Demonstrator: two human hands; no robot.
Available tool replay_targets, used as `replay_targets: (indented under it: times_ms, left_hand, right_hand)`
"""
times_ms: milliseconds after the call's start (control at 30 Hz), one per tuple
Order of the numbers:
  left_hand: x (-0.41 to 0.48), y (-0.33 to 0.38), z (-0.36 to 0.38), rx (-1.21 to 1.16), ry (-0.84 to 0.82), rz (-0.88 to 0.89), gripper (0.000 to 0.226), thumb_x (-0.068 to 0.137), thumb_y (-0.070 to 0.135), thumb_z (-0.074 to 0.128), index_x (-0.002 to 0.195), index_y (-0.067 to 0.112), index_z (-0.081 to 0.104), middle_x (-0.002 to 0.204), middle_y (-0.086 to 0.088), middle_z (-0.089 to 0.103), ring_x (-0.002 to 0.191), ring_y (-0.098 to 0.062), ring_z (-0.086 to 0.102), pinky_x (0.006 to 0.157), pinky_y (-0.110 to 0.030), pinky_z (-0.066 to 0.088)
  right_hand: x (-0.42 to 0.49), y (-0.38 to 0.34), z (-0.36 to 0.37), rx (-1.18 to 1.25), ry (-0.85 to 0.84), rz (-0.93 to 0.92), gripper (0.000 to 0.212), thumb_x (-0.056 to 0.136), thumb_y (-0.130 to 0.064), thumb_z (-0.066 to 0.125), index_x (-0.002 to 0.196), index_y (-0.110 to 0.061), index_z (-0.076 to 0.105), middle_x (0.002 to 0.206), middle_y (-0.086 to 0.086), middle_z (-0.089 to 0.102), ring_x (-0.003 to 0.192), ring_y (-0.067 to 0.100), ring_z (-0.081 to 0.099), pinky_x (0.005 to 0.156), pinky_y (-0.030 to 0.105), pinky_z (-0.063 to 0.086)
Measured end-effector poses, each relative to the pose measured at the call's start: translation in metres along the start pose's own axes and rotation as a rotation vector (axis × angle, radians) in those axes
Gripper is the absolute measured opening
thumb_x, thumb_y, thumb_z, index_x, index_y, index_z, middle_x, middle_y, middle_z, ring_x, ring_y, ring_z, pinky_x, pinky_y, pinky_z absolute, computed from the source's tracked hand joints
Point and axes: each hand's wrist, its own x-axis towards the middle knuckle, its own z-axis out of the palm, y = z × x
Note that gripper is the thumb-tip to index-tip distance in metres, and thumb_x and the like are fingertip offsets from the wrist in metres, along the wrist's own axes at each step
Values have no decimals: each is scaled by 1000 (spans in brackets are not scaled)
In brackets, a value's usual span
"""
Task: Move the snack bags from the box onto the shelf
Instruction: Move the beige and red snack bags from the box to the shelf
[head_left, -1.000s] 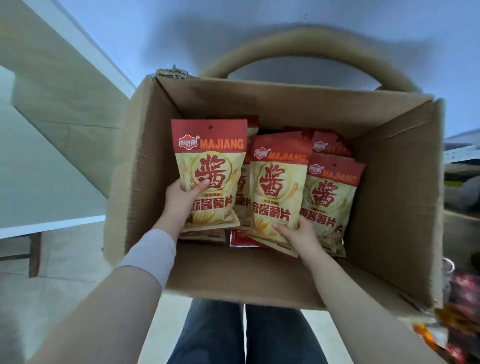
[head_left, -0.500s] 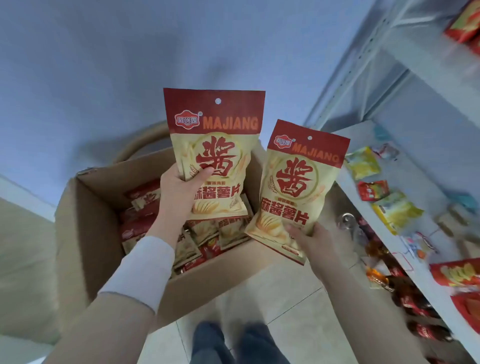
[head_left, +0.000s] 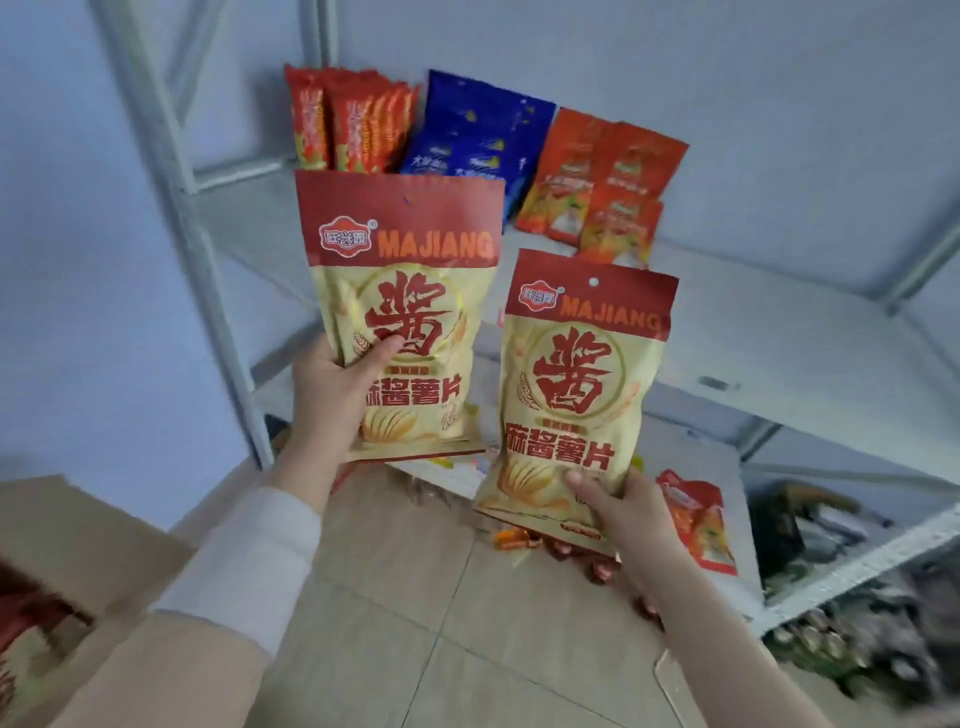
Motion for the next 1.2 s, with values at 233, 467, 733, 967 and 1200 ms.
replay_targets:
  times_ms: [233, 467, 733, 967, 1200]
  left_hand:
    - [35, -9, 195, 33, -201, 50, 15, 79, 19, 71, 87, 28, 63, 83, 17, 66, 67, 11, 64, 58, -11, 52]
    - [113, -50, 343, 37, -339, 37, 12, 79, 22, 72, 87, 28, 64, 87, 11, 68, 85, -11, 67, 76, -35, 55]
    - [222, -91, 507, 41, -479, 1, 14, 80, 28, 71, 90, 24, 61, 85, 11, 66, 82, -8, 65, 65, -20, 51]
    - [298, -120, 624, 88, -556, 21, 17, 83, 29, 68, 97, 23, 61, 86, 15, 64, 79, 4, 60, 61, -9, 49]
    - [347, -151, 690, 121, -552, 4, 14, 83, 25, 67, 95, 25, 61, 86, 14, 65, 81, -2, 63, 70, -19, 51]
  right_hand:
    - [69, 4, -151, 107, 217, 33, 20, 76, -29, 73, 90, -16, 65, 88, 3, 74, 84, 22, 71, 79, 41, 57]
    - [180, -7, -241, 175, 321, -31, 26, 75, -25, 71, 96, -12, 64, 85, 5, 75, 79, 23, 72, 70, 37, 58]
    - [344, -39, -307, 244, 371, -66, 21, 77, -15, 69, 97, -10, 65, 85, 3, 75, 81, 20, 72, 71, 30, 56]
    - [458, -49, -359, 277, 313, -49, 43, 62, -27, 71, 101, -11, 66, 94, 6, 75, 89, 23, 71, 83, 38, 52]
    - [564, -50, -396, 293, 253, -55, 40, 64, -24, 71, 101, -9, 65, 94, 7, 74, 91, 24, 70, 85, 39, 53]
